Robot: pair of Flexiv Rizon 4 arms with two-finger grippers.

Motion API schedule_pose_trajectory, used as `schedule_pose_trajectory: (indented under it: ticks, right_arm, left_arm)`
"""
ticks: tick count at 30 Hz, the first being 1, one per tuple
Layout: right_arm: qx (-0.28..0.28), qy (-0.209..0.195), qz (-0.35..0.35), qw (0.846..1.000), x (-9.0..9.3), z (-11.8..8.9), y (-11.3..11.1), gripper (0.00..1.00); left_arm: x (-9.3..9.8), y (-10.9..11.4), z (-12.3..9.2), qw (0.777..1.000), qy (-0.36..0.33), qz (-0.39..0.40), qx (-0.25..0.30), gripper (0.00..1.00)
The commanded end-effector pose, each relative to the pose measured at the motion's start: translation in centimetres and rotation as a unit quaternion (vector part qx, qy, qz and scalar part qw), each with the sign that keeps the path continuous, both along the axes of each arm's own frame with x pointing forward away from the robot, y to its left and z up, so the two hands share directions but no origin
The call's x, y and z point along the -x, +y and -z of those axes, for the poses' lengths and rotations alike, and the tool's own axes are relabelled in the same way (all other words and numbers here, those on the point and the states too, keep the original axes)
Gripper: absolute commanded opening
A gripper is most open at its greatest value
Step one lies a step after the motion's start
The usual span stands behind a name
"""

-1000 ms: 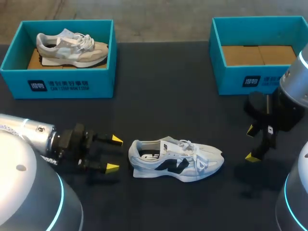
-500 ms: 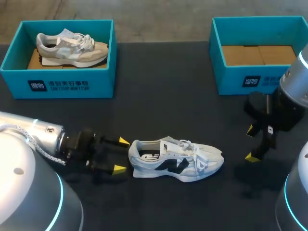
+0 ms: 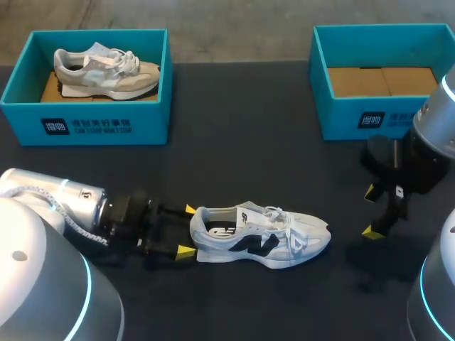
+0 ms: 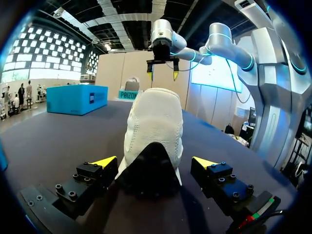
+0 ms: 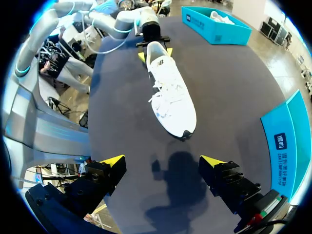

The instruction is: Take the shoe out of the shoebox, open the shoe tongue, remove and reinsert the insole, then place the shoe into the shoebox

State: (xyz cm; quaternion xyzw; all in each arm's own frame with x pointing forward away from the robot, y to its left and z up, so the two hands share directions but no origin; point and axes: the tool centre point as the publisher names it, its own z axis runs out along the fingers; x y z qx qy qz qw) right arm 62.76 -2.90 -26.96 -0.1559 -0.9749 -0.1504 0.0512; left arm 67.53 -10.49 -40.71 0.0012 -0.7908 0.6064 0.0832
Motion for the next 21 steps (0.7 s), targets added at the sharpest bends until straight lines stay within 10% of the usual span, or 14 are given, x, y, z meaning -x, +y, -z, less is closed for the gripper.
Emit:
schedule_pose_trajectory:
  ticks: [1, 21]
  right_arm:
    - [0.001, -0.001, 0.001, 1.0, 0.1, 0.1, 0.0, 1.0]
    - [0.001, -0.001, 0.001, 1.0, 0.1, 0.1, 0.0, 1.0]
  left_arm:
    - [-0.2, -0.8, 0.7, 1.0, 0.0, 0.002, 0.004, 1.0]
    - [-0.7, -3.6, 1.5, 1.0, -0.006, 0.008, 0.018, 1.0]
